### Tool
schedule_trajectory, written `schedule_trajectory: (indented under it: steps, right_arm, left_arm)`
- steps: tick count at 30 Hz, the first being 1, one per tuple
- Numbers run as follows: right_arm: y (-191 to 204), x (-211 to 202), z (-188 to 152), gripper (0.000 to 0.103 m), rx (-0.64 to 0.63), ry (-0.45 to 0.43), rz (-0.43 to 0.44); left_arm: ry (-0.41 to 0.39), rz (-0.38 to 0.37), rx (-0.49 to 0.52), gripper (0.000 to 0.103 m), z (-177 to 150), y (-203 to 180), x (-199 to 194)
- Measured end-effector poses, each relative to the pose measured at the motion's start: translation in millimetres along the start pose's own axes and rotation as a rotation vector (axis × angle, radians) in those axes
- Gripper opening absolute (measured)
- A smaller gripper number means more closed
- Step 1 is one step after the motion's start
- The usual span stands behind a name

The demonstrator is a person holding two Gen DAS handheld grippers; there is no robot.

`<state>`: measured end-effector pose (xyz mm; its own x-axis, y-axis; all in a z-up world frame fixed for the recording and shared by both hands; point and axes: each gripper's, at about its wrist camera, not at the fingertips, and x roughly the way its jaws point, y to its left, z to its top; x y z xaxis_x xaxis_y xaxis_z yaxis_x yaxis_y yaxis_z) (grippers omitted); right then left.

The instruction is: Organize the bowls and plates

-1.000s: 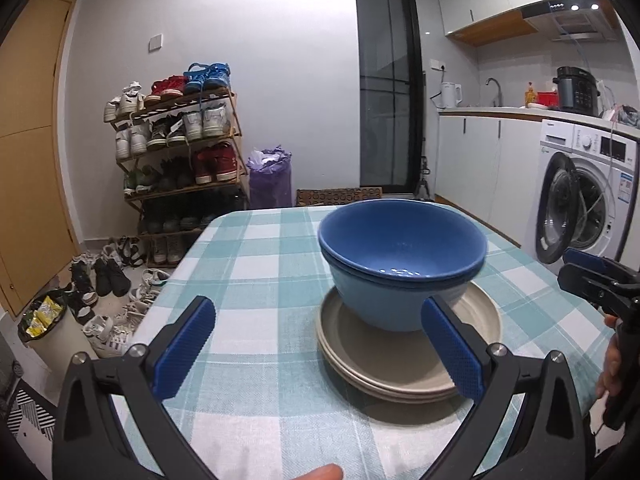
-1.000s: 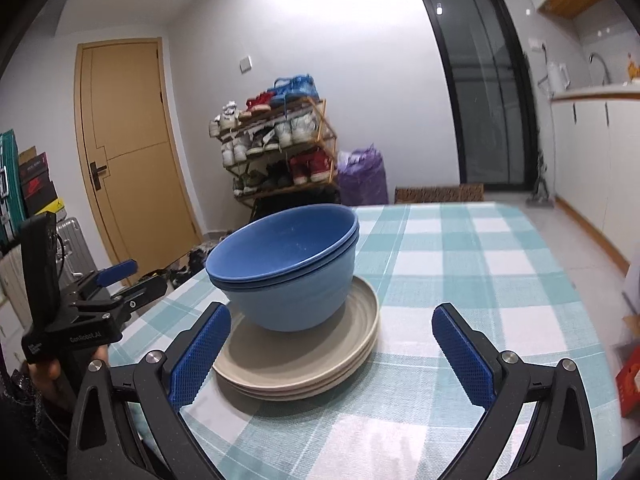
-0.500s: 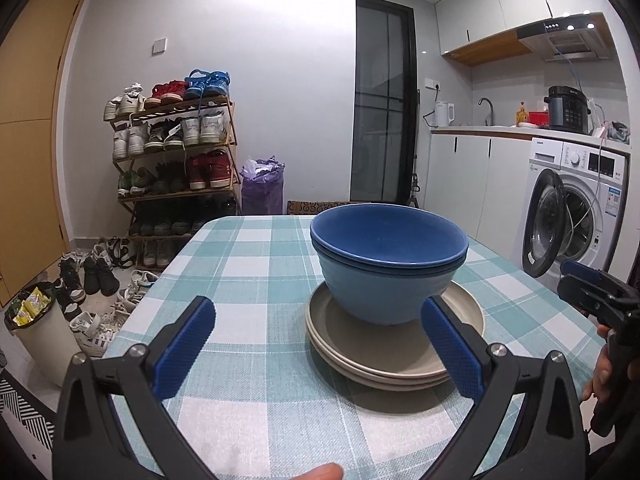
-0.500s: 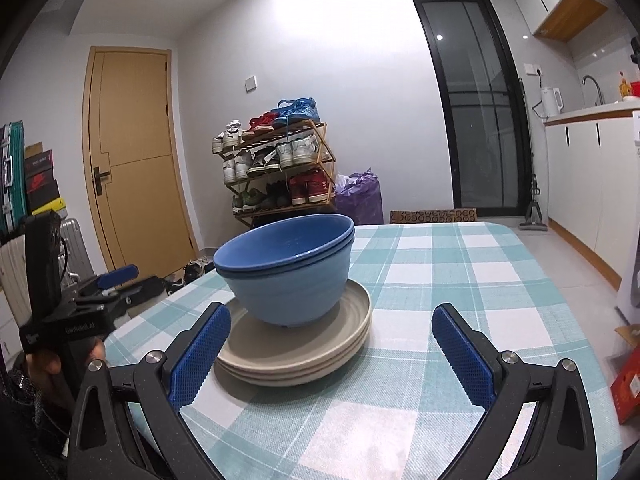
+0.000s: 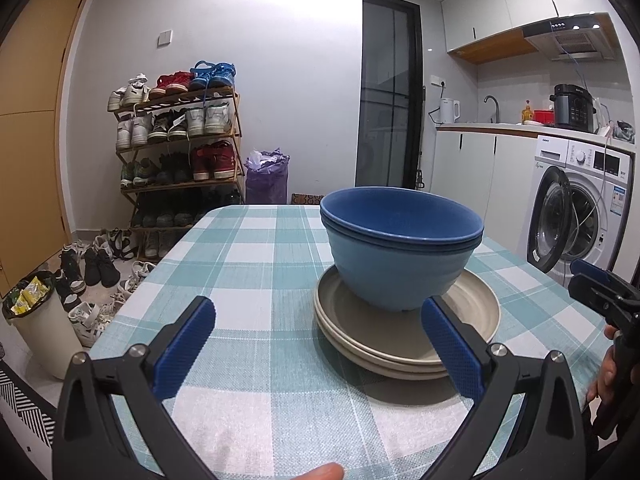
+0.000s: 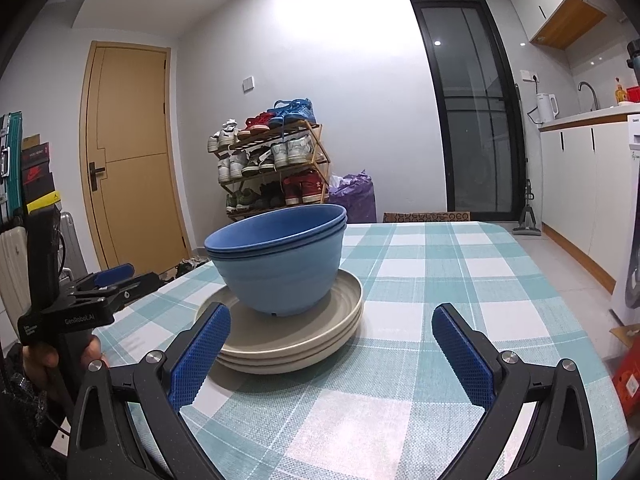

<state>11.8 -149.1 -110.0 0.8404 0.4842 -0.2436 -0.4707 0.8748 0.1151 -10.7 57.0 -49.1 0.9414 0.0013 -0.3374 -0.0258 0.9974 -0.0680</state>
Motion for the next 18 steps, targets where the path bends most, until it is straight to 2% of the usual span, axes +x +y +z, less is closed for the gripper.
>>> schedule_trajectory:
  steps: [18]
  right_arm:
    - [-0.3, 5.9, -6.5, 0.102, -0.009, 0.011, 0.005]
  left_arm:
    - [0.018, -0.009, 0.024, 0.103, -5.2, -3.8, 3.9]
